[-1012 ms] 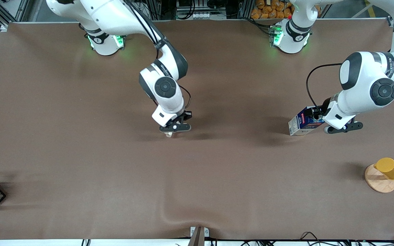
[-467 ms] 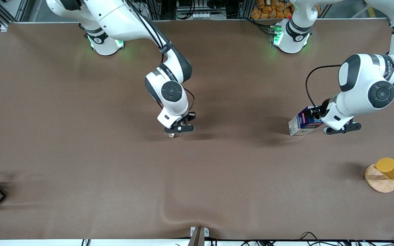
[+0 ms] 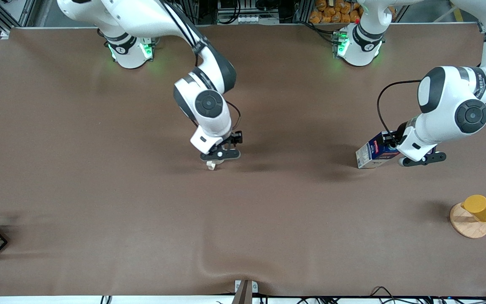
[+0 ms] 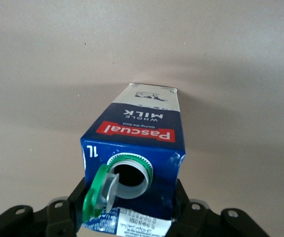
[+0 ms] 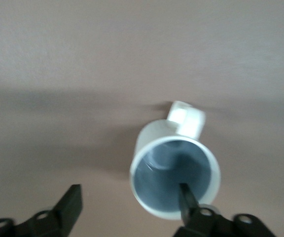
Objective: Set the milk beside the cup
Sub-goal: 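Set the mug at table center with the right gripper and release it, then carry the milk carton toward the mug while the right gripper withdraws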
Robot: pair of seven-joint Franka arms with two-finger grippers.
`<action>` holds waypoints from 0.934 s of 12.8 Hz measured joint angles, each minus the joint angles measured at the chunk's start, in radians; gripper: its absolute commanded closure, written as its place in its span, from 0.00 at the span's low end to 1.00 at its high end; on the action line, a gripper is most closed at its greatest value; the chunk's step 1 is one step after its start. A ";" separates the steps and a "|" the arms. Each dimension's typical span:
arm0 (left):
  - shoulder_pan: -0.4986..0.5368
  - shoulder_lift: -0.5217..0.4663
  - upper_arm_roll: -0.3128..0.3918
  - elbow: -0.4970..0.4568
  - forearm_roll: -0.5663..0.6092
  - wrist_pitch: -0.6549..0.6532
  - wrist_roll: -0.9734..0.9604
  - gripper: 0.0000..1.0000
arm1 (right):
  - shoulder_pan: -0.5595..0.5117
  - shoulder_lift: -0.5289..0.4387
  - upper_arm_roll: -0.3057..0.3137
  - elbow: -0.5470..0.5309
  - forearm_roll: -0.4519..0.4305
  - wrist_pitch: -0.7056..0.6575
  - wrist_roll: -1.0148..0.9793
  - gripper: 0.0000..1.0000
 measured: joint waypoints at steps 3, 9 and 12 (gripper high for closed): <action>0.000 -0.002 -0.069 0.090 -0.002 -0.108 -0.001 0.49 | -0.120 -0.158 -0.008 0.005 0.002 -0.165 -0.021 0.00; -0.037 -0.003 -0.351 0.170 -0.004 -0.188 -0.186 0.49 | -0.459 -0.315 -0.021 -0.016 0.003 -0.259 -0.224 0.00; -0.177 0.026 -0.378 0.212 -0.006 -0.188 -0.401 0.48 | -0.611 -0.391 -0.023 -0.029 0.002 -0.290 -0.405 0.00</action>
